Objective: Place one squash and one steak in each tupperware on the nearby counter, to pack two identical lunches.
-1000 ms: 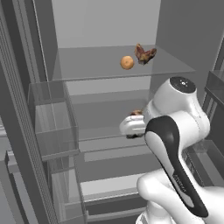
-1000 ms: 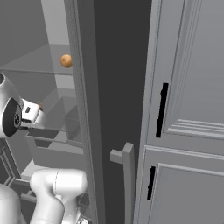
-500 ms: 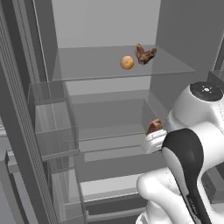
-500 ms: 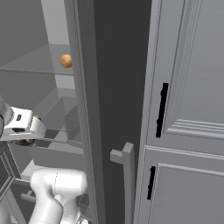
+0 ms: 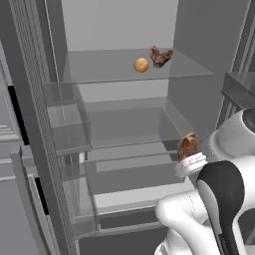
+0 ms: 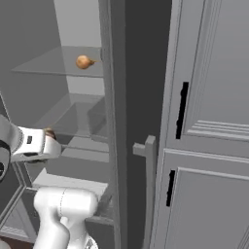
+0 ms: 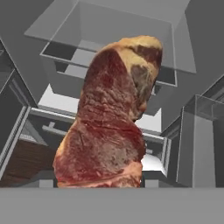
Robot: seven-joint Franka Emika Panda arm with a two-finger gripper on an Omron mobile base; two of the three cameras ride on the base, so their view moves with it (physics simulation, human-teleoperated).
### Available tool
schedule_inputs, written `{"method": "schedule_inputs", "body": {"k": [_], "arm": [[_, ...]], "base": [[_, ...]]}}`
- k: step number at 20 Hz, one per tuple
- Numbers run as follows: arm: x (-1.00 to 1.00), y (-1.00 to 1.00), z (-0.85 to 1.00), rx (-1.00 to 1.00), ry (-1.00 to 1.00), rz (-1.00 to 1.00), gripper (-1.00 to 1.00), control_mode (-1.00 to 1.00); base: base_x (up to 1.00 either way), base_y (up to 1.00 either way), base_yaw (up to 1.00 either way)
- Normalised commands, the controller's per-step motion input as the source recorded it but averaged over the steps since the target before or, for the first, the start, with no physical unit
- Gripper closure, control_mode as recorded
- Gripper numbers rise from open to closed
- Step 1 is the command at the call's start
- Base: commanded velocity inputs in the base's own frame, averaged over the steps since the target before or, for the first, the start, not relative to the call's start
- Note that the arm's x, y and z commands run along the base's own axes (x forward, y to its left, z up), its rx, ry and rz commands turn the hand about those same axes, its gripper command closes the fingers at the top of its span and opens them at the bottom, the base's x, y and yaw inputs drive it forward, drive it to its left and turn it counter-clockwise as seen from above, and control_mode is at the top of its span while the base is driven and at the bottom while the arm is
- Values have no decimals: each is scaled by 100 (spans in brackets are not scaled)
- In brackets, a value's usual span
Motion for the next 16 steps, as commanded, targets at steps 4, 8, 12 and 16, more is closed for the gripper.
{"method": "schedule_inputs", "body": {"k": [4,8,12,16], "arm": [[0,0,0,0,0,0,100,100],[0,0,0,0,0,0,100,100],[0,0,0,0,0,0,100,100],[0,0,0,0,0,0,100,100]], "base": [[-100,42,2],[-91,84,11],[-66,99,24],[-44,100,23]]}}
